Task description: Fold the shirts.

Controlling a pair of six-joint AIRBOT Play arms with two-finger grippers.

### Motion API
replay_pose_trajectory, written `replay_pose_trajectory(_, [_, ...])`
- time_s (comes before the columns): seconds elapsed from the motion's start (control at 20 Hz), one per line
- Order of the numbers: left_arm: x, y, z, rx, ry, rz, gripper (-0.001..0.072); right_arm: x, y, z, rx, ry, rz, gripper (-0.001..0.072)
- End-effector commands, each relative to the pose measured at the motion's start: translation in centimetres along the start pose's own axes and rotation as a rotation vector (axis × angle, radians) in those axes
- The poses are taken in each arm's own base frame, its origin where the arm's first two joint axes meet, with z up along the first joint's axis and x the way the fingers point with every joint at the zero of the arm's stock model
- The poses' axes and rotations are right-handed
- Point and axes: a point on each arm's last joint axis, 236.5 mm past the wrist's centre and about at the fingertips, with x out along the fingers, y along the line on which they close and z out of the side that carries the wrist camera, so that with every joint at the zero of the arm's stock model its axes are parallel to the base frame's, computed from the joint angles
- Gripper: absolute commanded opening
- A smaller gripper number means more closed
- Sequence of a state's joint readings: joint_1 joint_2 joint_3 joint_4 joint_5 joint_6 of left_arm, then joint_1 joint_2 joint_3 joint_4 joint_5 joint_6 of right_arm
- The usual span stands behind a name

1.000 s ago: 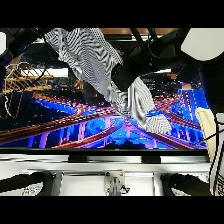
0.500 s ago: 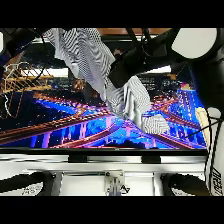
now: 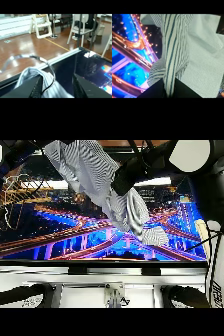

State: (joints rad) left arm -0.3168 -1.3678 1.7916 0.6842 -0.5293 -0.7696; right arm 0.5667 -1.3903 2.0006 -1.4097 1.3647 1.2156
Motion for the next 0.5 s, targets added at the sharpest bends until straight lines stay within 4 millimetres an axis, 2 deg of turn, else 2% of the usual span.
replay_pose_trajectory(0.0, [-0.1, -0.1, 0.0, 0.012, 0.003, -0.002, 0.0478, -0.7, -1.3, 1.0, -0.006, -0.043, -0.06, 0.0089])
replay_pose_trajectory(0.25, [-1.1, -0.5, 1.5, 0.027, -0.02, -0.002, 0.048, -1.5, -2.9, 1.7, -0.021, -0.076, -0.133, 0.0088])
replay_pose_trajectory(0.35, [-1.4, -0.9, 1.1, 0.063, 0.012, -0.014, 0.0482, -2.1, -3.7, 2.1, -0.031, -0.092, -0.172, 0.0088])
replay_pose_trajectory(0.45, [-1.6, -1.5, -0.3, 0.096, 0.072, -0.043, 0.0482, -2.9, -4.6, 2.5, -0.036, -0.114, -0.215, 0.0088])
